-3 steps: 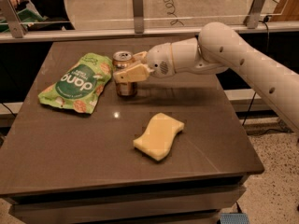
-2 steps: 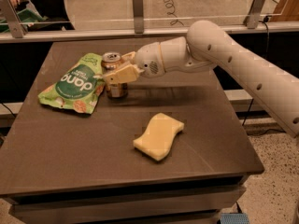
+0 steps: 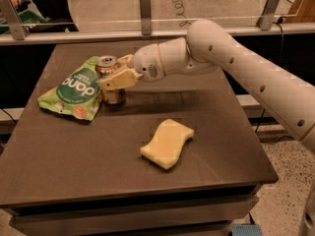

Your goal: Move orange can near green rice chip bag

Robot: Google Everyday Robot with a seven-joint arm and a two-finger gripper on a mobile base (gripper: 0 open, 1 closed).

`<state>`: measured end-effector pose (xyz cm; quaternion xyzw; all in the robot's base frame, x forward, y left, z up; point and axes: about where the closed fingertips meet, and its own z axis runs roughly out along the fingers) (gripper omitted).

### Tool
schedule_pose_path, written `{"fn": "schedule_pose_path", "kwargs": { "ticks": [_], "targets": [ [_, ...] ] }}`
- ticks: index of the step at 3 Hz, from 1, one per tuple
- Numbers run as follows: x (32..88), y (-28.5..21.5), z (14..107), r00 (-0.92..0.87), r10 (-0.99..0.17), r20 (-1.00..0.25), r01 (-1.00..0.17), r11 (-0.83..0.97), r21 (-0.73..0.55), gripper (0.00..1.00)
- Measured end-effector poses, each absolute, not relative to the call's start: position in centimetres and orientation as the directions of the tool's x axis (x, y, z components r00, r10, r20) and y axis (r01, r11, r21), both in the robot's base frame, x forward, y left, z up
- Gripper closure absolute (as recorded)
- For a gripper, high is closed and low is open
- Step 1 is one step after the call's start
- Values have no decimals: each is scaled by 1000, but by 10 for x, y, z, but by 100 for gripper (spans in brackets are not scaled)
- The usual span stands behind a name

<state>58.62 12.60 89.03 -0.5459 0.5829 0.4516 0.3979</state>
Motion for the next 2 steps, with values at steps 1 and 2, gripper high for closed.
{"fn": "schedule_pose_path", "kwargs": {
  "ticks": [1, 2],
  "targets": [
    [578, 137, 881, -95, -281, -955, -994, -31, 108, 100],
    [571, 140, 872, -91, -299, -950, -992, -56, 113, 100]
  ]
}}
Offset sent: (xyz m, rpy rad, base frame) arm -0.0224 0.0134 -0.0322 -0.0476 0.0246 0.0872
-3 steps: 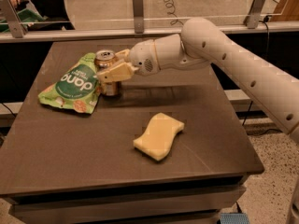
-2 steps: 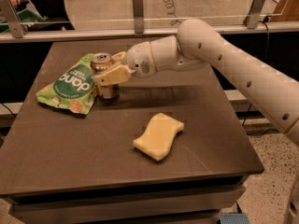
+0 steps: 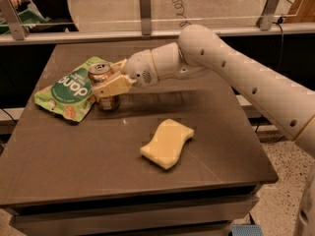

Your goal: Move orange can near green rice chip bag

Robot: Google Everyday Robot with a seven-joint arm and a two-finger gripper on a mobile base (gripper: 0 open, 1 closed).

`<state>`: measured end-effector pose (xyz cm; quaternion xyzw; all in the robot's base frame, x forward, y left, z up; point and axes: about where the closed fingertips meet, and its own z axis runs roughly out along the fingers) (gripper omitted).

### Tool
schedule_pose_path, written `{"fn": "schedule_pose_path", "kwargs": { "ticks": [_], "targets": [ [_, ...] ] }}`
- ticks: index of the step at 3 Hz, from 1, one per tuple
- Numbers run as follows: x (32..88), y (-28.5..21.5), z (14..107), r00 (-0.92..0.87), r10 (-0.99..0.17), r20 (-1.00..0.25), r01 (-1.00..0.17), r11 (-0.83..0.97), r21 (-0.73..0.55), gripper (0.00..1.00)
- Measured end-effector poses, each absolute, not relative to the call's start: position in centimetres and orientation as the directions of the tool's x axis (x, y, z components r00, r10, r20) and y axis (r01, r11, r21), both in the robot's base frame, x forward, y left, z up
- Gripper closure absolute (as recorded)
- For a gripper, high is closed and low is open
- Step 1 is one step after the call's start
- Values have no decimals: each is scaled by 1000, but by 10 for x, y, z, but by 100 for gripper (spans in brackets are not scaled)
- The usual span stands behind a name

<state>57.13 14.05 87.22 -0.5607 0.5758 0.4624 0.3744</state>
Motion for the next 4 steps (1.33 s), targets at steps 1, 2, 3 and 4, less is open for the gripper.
{"fn": "schedule_pose_path", "kwargs": {
  "ticks": [1, 2, 3, 4],
  "targets": [
    [571, 140, 875, -91, -300, -950, -992, -57, 113, 84],
    [571, 140, 875, -91, -300, -950, -992, -57, 113, 60],
    [571, 140, 875, -91, -300, -950, -992, -57, 113, 37],
    [565, 136, 872, -78, -308, -948, -990, -84, 109, 13]
  ]
}}
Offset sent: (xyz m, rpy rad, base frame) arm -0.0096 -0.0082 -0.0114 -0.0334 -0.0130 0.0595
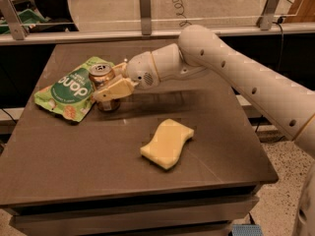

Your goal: Move orange can near green rice chip bag

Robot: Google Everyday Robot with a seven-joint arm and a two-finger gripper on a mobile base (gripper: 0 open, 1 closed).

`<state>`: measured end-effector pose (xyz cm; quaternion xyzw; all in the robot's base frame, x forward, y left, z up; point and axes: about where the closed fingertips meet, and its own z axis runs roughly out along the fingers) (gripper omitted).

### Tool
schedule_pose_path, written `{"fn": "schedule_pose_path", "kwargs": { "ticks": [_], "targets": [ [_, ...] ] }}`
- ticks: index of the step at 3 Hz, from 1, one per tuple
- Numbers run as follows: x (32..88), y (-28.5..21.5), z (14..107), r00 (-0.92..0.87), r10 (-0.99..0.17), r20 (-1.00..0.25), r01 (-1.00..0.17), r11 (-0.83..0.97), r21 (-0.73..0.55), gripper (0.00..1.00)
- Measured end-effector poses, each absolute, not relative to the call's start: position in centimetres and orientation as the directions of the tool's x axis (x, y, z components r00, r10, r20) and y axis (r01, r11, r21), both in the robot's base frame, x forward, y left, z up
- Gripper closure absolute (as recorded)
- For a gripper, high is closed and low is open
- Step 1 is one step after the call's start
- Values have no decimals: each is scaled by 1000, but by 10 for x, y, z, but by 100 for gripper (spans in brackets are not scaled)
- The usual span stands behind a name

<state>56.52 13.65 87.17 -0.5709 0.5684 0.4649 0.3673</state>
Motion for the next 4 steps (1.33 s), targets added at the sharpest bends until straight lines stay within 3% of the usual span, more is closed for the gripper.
{"fn": "schedule_pose_path", "kwargs": {
  "ticks": [1, 2, 4],
  "targets": [
    [562, 128, 869, -77, -311, -947, -991, -85, 108, 0],
    [567, 113, 871, -68, -314, -947, -994, -56, 90, 0],
    [624, 10, 896, 37, -303, -952, -993, 94, -69, 0]
  ]
}}
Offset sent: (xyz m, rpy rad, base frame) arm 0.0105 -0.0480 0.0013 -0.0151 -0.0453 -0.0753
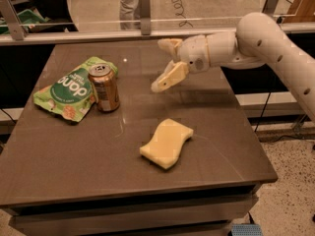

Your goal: Move orange can near green rice chip bag

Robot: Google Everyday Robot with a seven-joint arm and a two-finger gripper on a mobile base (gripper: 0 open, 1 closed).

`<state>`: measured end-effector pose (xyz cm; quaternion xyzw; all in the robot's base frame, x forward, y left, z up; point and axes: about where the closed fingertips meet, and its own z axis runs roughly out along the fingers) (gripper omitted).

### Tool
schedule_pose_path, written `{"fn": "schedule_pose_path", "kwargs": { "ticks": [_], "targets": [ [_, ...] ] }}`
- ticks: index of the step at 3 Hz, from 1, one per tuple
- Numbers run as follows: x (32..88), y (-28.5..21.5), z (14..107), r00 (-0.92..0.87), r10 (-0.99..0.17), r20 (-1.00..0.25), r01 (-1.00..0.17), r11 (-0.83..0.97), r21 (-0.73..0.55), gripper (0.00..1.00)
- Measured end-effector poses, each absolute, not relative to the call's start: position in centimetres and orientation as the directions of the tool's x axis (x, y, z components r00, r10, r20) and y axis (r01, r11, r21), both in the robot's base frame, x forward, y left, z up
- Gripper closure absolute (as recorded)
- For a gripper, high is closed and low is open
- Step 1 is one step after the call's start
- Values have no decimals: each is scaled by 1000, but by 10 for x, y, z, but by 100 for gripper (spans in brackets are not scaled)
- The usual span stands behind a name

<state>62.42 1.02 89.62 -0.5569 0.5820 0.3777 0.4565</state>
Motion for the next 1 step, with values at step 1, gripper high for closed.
{"fn": "schedule_pose_path", "kwargs": {
  "ticks": [1],
  "targets": [
    [634, 3, 914, 66, -290, -955, -988, 115, -104, 0]
  ]
}}
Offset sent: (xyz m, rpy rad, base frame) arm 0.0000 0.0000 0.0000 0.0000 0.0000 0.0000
